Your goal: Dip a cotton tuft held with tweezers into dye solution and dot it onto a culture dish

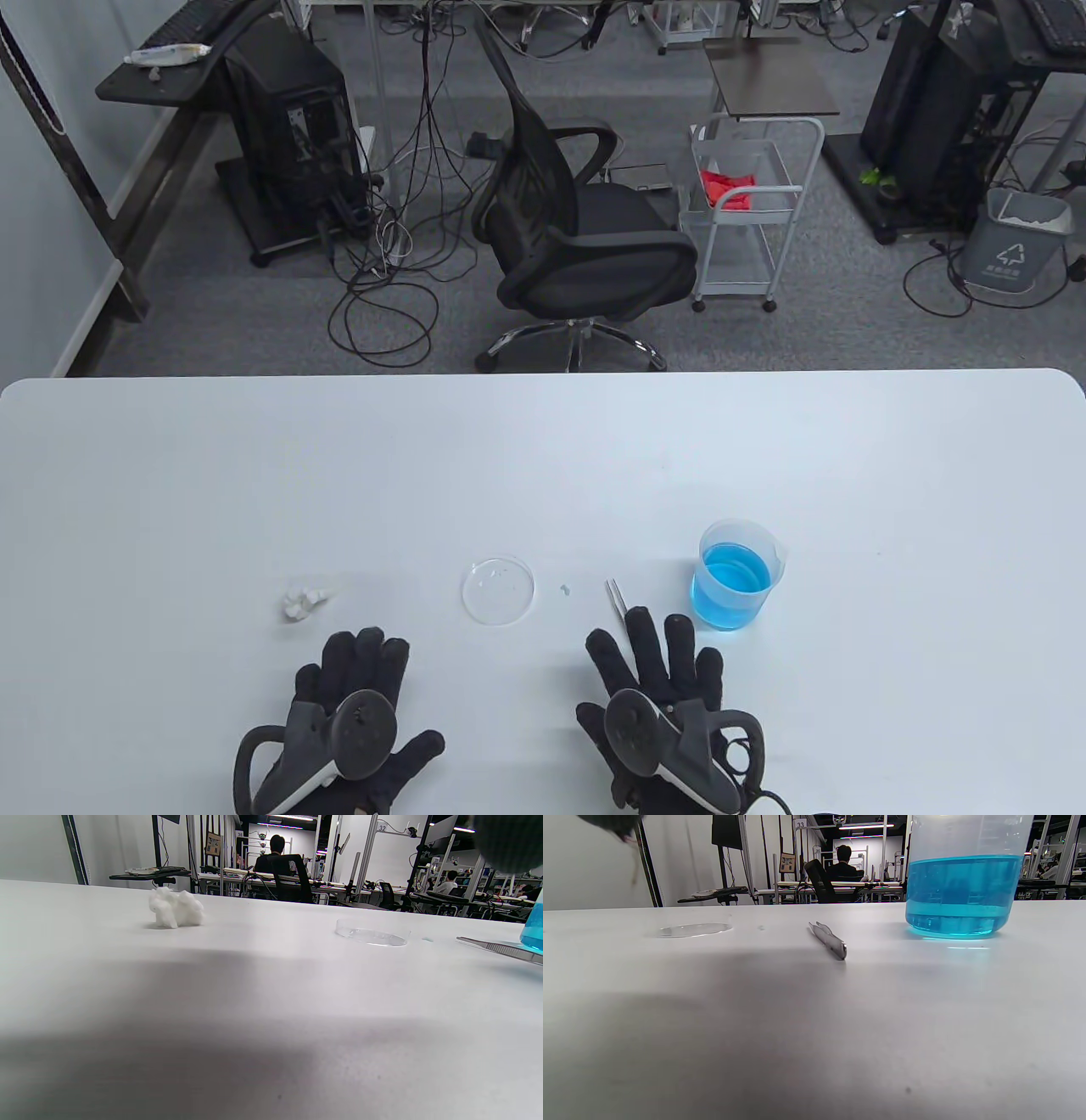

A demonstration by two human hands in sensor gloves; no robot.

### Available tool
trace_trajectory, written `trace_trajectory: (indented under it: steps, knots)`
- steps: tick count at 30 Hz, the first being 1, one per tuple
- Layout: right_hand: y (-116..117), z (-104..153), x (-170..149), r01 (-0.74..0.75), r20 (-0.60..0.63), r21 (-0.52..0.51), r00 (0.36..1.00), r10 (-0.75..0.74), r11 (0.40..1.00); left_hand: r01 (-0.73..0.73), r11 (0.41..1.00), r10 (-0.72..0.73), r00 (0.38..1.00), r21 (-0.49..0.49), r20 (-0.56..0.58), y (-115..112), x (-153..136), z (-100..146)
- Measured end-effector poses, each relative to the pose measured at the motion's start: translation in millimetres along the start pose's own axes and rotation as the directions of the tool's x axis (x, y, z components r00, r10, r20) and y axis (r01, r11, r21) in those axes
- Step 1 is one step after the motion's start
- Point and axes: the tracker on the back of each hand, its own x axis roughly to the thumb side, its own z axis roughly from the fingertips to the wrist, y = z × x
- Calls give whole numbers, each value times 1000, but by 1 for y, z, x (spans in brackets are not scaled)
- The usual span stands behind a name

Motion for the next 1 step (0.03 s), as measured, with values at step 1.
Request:
trace_trajectory:
  steps: [1]
  knots:
    - [0, 0, 0, -3, -1, -1, 1000, 3, 1000, 2, 1000, -2, 1000, 1, -1, 0, 0, 0]
